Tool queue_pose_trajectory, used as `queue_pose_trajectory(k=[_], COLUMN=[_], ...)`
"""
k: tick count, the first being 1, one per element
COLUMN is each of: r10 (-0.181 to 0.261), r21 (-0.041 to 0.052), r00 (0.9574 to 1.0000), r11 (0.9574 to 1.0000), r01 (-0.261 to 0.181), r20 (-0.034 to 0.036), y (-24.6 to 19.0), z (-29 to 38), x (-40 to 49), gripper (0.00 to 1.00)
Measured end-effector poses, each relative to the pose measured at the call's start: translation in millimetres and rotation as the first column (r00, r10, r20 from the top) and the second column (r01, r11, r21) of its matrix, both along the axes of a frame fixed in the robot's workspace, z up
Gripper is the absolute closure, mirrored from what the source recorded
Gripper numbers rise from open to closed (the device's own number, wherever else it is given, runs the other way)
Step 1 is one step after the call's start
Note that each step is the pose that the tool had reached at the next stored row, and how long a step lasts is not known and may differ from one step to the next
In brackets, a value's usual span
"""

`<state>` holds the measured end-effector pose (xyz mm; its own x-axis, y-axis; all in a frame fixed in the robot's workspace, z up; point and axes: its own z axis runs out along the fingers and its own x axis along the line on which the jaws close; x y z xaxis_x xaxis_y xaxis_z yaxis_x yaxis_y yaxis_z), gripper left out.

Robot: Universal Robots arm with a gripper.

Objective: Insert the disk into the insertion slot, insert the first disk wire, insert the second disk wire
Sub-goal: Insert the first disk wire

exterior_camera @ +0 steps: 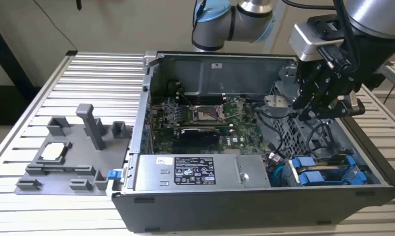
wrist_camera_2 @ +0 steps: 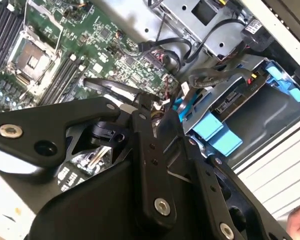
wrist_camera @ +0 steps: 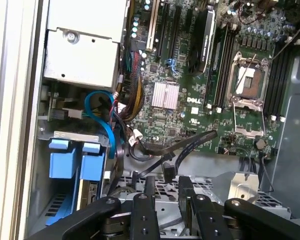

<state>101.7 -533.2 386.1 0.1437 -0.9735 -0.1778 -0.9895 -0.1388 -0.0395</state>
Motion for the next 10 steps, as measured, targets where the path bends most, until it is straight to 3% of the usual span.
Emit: queue_pose_trajectory(k=[10], r10=[0.000], r21=[-0.0011], r00=[1.0000], r11=[1.0000], r01=[0.000], r20=[-0.0001], y=[0.0], z=[-0.1], x=[-0.1], gripper=[0.67])
